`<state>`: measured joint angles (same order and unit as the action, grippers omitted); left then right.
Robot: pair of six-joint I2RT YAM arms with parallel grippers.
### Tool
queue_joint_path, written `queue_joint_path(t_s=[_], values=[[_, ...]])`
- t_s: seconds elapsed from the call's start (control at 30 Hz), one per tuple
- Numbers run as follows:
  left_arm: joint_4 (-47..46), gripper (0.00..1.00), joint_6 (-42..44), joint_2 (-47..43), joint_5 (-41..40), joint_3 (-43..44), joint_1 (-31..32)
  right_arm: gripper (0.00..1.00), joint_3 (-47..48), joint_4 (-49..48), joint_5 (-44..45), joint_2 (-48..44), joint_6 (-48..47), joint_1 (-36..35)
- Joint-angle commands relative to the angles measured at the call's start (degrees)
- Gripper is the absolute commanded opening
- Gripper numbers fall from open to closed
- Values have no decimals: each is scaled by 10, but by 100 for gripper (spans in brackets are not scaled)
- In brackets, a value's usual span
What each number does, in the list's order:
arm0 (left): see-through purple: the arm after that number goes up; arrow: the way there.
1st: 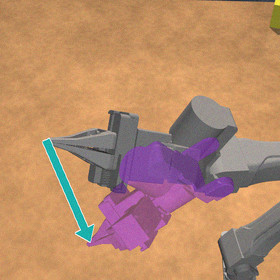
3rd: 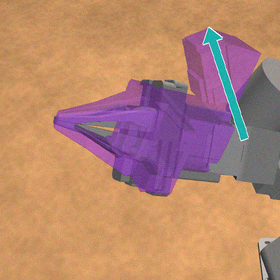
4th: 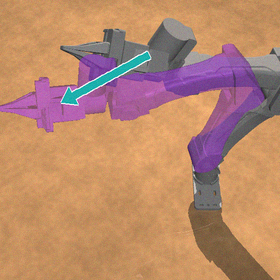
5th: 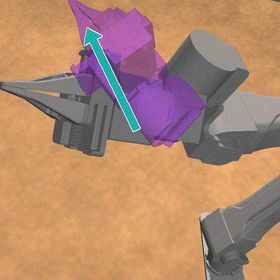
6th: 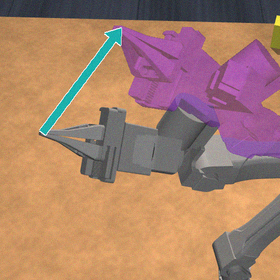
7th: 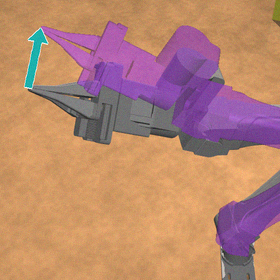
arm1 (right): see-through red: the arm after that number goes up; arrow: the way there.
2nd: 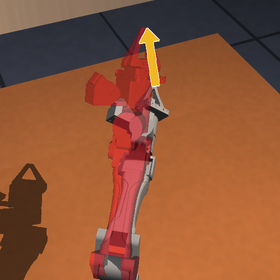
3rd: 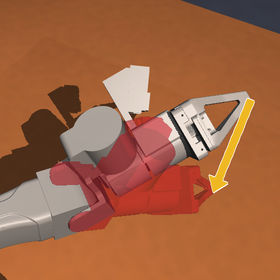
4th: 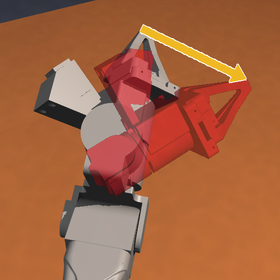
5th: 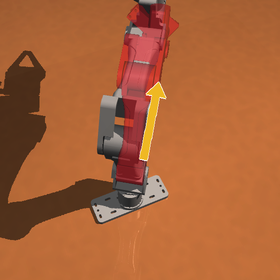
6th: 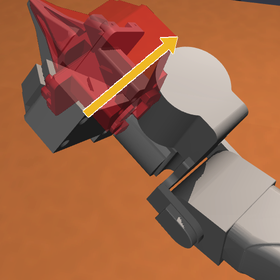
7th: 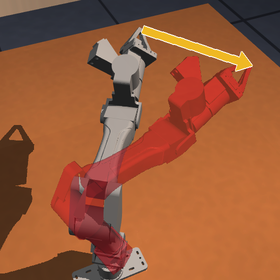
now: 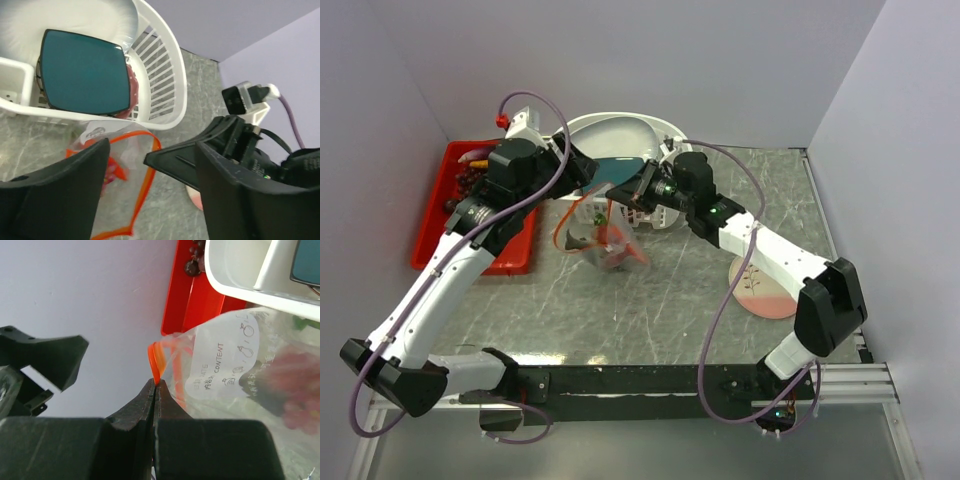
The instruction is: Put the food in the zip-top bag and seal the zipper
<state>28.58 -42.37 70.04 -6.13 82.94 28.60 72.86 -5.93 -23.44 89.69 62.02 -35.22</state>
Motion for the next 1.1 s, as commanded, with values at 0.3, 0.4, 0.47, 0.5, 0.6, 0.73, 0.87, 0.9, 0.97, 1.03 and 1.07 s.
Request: queue_joint_path(t_s=[0.3,0.4,0.47,0.5,0.6,0.73,0.87,0.9,0.97,1.03,1.07], values=[[11,72,1,2,-116,5,-116,0,-91,-29,18,-141,-30,11],[-22,69,-3,11,-108,-24,-187,0,-124,-5,35,-195,-56,11],[-28,67,2,39,-122,-27,-226,0,-140,10,43,-238,-84,10],[-30,66,-2,51,-126,-26,-239,0,-151,29,54,-250,-94,12],[-56,60,-25,92,-113,-39,-285,0,-164,73,53,-289,-148,11],[-77,63,-63,153,-118,-34,-342,0,-172,118,52,-306,-212,12],[-68,70,-125,252,-133,5,-376,0,-176,126,29,-300,-235,13],[-63,75,-134,271,-136,12,-377,0,-181,116,22,-298,-233,11],[-69,75,-148,318,-131,31,-384,0,-185,110,5,-294,-229,12],[-65,76,-153,365,-129,49,-384,0,-182,112,2,-290,-230,12],[-56,76,-159,380,-129,70,-385,0,-181,111,0,-288,-231,13]])
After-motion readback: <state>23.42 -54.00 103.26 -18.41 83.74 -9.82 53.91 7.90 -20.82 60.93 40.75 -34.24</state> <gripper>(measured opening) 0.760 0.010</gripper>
